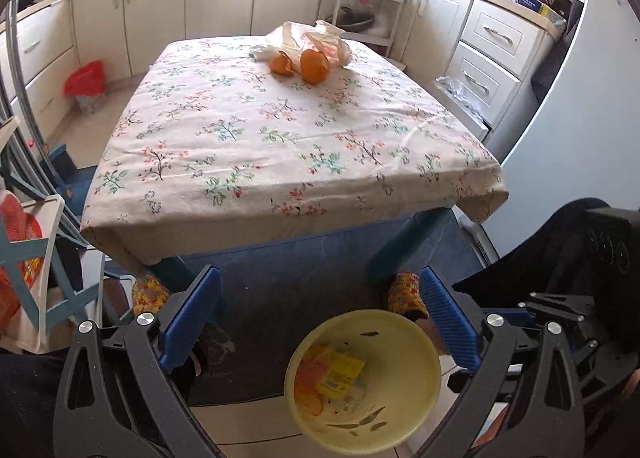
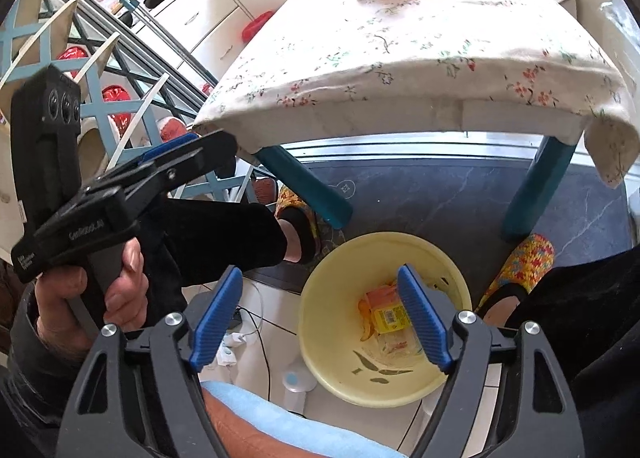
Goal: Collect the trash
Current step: 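Raise both open grippers from the basin back over the table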
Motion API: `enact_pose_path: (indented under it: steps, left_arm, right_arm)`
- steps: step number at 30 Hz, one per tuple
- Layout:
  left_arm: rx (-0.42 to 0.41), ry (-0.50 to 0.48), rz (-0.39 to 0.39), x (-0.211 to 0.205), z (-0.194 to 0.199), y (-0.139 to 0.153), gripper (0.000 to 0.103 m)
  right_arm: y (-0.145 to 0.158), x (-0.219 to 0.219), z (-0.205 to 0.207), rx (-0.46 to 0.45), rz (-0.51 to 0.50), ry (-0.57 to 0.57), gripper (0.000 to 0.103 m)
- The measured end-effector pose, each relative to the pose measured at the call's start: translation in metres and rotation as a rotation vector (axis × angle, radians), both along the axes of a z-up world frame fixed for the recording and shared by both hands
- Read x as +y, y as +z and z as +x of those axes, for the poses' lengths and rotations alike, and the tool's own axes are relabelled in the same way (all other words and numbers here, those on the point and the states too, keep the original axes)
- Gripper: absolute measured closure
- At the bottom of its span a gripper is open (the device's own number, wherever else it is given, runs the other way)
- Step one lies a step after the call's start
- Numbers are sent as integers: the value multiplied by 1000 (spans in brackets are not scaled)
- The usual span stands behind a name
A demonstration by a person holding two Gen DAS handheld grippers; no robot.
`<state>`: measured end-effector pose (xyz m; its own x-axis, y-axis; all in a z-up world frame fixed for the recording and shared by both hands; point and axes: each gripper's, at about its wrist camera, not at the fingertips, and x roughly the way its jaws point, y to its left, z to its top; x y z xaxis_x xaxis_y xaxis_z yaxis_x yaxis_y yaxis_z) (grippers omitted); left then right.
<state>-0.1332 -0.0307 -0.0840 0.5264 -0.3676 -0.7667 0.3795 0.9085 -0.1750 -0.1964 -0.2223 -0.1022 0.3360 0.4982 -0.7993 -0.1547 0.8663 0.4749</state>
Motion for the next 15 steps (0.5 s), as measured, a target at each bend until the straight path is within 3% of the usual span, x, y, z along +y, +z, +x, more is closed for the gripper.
enact_pose_path:
  steps: [10, 15]
  left_arm:
    - [14, 181, -137, 33, 26, 9, 8]
    - [-34, 176, -106, 27, 52, 24, 8]
  right_arm:
    - [21, -5, 17, -99, -33, -29, 26]
    - [42, -11, 58, -172, -99, -25, 26]
